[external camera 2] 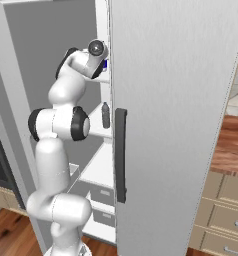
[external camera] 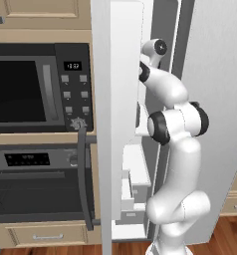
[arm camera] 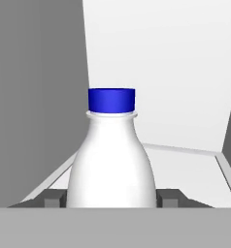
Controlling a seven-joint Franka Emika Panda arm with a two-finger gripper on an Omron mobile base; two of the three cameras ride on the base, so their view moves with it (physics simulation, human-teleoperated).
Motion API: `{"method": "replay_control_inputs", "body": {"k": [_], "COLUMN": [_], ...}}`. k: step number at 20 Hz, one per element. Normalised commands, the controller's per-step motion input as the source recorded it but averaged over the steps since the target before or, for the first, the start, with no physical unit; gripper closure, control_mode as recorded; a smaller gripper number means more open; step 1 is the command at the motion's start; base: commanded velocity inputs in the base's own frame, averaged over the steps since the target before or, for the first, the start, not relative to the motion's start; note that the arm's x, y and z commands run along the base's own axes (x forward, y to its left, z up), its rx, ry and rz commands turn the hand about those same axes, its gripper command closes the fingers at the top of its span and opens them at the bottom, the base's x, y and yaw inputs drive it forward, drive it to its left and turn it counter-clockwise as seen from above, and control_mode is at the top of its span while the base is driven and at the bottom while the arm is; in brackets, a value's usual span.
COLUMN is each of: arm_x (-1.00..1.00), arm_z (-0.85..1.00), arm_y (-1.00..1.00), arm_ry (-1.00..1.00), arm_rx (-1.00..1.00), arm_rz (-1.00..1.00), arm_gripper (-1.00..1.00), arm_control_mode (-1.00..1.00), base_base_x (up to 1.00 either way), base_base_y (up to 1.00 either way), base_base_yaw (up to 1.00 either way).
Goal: Take the bottled waters from the counter and place them in the freezer to freeze. Close the freezer door after placing the bottles.
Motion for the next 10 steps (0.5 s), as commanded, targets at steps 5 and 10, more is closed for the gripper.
{"method": "replay_control_inputs", "body": {"k": [5,10], "arm_x": [0.02,0.00], "arm_z": [-0.37,-0.53], "arm_y": [0.00,0.00], "arm_ry": [-0.03,-0.05], "arm_rx": [0.00,-0.06], "arm_rz": [0.00,0.00], "arm_gripper": [1.00,1.00], "arm_control_mode": [-1.00,-1.00], "base_base_x": [0.00,0.00], "base_base_y": [0.00,0.00], "base_base_yaw": [0.00,0.00]}}
